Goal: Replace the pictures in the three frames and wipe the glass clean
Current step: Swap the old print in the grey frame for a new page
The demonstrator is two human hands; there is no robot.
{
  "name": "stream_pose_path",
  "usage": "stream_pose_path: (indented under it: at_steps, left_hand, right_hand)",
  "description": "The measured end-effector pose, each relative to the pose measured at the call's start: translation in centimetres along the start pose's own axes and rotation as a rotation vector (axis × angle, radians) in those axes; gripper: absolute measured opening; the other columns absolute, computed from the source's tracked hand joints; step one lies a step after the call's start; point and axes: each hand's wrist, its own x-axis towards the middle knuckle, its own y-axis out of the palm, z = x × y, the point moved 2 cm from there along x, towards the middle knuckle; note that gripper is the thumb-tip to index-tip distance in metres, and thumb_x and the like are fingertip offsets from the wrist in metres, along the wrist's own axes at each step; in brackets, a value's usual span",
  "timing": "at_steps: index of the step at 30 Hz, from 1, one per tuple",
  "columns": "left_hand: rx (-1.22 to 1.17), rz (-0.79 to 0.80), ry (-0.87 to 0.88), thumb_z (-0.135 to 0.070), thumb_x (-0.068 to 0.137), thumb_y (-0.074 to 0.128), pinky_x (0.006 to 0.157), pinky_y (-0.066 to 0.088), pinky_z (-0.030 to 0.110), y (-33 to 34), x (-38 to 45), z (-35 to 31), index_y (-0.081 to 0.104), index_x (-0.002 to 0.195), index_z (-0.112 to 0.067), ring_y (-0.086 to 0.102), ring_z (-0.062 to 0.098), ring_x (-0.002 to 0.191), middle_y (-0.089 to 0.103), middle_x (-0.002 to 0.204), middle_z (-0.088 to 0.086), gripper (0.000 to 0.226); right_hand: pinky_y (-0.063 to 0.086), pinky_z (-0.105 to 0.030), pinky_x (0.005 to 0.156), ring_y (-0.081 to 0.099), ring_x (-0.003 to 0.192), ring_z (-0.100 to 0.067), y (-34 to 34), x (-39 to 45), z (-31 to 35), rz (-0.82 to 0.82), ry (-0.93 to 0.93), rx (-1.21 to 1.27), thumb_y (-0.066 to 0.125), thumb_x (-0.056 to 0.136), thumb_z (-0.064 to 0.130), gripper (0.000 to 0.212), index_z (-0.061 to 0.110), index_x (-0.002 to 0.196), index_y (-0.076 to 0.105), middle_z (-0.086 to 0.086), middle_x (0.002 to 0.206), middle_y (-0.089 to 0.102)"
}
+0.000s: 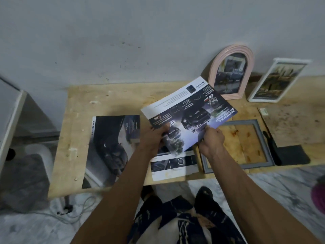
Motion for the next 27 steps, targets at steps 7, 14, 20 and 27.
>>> stream_pose_path:
  at_steps: [7,14,20,27]
  left_hand:
    - [0.168,-0.18,0.194,0.009,0.081,0.074,0.079,0.061,0.045,4.7,-0.6,1.1,0.065,0.115,-0.006,0.073,0.031,0.093,0.075,0.105,0.014,0.038]
    - [0.284,-0.147,0.171,0.011,0.084,0.068,0.065,0.056,0.035,10.6,-2.4,5.2,0.067,0.105,-0.012,0.071,0.027,0.076,0.075,0.096,0.013,0.032]
    - [0.249,-0.133,0.102,0.016,0.085,0.063,0.053,0.056,0.027,12.4,-2.8,7.9,0.068,0.1,-0.01,0.072,0.021,0.067,0.077,0.08,0.004,0.03]
    - [0.411,-0.395,0.131,0.006,0.066,0.088,0.078,0.061,0.044,10.8,-1.9,11.2,0.061,0.105,-0.004,0.074,0.028,0.08,0.076,0.095,0.012,0.048]
  right_hand:
    - [0.06,-0.041,0.073,0.069,0.083,-0.03,-4.1,1.0,3.8,0.136,0.046,0.031,0.058,0.085,-0.008,0.036,-0.002,0.121,0.058,-0.018,0.1,0.071]
    - [0.059,-0.041,0.07,0.07,0.088,-0.034,-16.0,7.7,12.1,0.119,-0.033,-0.074,0.067,0.087,0.009,0.033,-0.007,0.115,0.064,-0.02,0.106,0.072]
    - [0.059,-0.037,0.055,0.072,0.067,-0.027,-20.0,10.5,14.4,0.187,-0.066,-0.393,0.075,0.082,0.003,0.014,0.003,0.095,0.07,-0.014,0.083,0.075]
    - [0.058,-0.053,0.082,0.069,0.092,-0.036,-22.7,13.1,10.6,0.134,-0.098,-0.661,0.078,0.08,0.006,0.041,0.0,0.118,0.065,-0.019,0.106,0.07]
